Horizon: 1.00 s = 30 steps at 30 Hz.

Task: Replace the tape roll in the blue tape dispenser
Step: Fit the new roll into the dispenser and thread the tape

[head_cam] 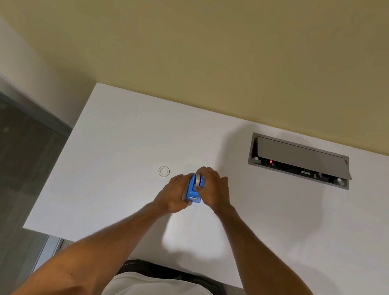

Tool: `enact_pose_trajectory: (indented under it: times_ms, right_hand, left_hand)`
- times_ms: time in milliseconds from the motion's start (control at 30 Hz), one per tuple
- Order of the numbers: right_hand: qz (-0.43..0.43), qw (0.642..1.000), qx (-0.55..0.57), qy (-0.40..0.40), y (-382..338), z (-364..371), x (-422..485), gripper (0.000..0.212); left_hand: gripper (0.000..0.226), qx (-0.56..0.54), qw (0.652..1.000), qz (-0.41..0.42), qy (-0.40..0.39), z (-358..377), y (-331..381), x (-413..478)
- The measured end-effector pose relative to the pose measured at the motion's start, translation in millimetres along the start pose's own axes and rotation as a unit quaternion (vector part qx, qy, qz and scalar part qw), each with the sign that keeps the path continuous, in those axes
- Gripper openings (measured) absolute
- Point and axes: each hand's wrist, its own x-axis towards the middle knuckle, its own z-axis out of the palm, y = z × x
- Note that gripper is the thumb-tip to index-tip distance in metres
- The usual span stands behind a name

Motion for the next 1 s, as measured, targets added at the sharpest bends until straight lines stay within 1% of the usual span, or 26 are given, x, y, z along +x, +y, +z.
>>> enact_pose_trajectory:
  times_ms: [100,300,467,533,667,800,1000]
  right_hand:
    - [0.005,1.0,-0.007,0.006,-0.1,2.2,-1.3,0.035]
    - [0.01,1.0,0.016,0.01,1.2,5.4,-2.2,0.037]
    - [0.013,1.0,0.017,0.004,2.5,7.8,-2.7,0.042]
    - [0.011,1.0,0.019,0.007,1.5,7.4,-2.6,0.042]
    - [0.008,1.0,-0.001,0.013,0.4,7.0,-3.4,0.042]
    - [0.024,0.999,0.021,0.012,0.0,10.1,-5.0,0.042]
    - [0.027,0.998,0.043,0.025,-0.9,12.4,-6.9,0.04]
  left_hand:
    - [0.05,-0.005,1.0,-0.004,-0.001,-1.5,0.1,0.7]
    - [0.049,-0.007,1.0,-0.013,-0.004,-2.0,0.9,1.7]
    - [0.06,-0.014,1.0,-0.02,-0.004,-1.7,-1.0,0.1]
    - [0.06,-0.018,1.0,-0.016,-0.001,-1.9,-1.2,-0.1]
    - [0.05,-0.021,1.0,-0.005,0.013,-3.8,0.7,0.0]
    - [0.044,-0.051,0.998,0.002,0.039,-6.7,6.1,2.7]
    - [0.043,-0.049,0.998,0.01,0.037,-6.1,8.2,6.0]
